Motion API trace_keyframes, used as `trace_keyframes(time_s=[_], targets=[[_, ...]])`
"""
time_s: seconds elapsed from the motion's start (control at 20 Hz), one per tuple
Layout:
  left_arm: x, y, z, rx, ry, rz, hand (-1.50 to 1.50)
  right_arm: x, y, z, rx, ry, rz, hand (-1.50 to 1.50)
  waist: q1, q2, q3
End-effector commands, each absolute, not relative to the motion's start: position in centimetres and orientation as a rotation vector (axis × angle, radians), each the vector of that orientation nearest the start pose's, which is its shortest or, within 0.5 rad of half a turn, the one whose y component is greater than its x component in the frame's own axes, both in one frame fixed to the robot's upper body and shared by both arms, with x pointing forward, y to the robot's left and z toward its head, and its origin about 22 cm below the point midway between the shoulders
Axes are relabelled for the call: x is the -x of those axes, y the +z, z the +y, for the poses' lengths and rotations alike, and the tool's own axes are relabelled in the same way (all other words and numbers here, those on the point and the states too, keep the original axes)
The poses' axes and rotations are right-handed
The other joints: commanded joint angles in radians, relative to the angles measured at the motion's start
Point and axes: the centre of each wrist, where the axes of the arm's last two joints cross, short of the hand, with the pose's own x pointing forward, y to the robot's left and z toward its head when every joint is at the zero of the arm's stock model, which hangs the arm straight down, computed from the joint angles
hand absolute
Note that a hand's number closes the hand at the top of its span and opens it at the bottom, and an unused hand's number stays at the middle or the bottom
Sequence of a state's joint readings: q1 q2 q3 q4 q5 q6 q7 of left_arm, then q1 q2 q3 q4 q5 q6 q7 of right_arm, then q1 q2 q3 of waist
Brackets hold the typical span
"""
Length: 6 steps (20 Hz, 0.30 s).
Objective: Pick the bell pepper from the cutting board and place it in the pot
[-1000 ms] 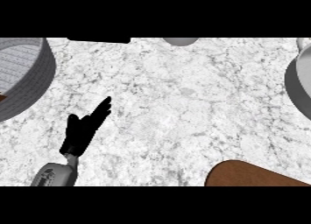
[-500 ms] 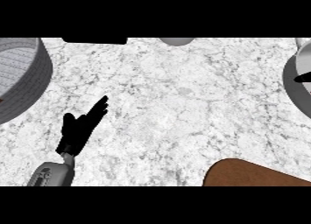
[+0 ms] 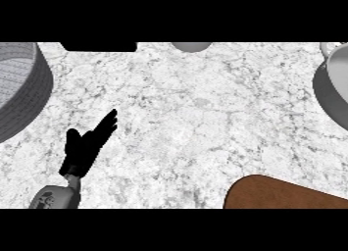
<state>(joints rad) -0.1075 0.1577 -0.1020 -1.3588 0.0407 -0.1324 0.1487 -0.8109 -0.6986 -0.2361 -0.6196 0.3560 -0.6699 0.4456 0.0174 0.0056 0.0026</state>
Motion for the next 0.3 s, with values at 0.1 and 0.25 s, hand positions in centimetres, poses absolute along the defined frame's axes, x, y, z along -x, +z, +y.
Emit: trace_keyframes(time_s=[0.1, 0.25], targets=[[-24.6, -4.1, 25.0, 0.061, -0.279, -1.282, 0.00, -36.3, 15.4, -46.2, 1.341, -0.684, -1.254, -1.50, -0.020, -0.006, -0.002], [-25.8, -2.6, 25.5, 0.055, -0.264, -1.277, 0.00, -34.8, 15.9, -46.6, 1.319, -0.720, -1.318, -1.50, -0.025, -0.008, -0.003]])
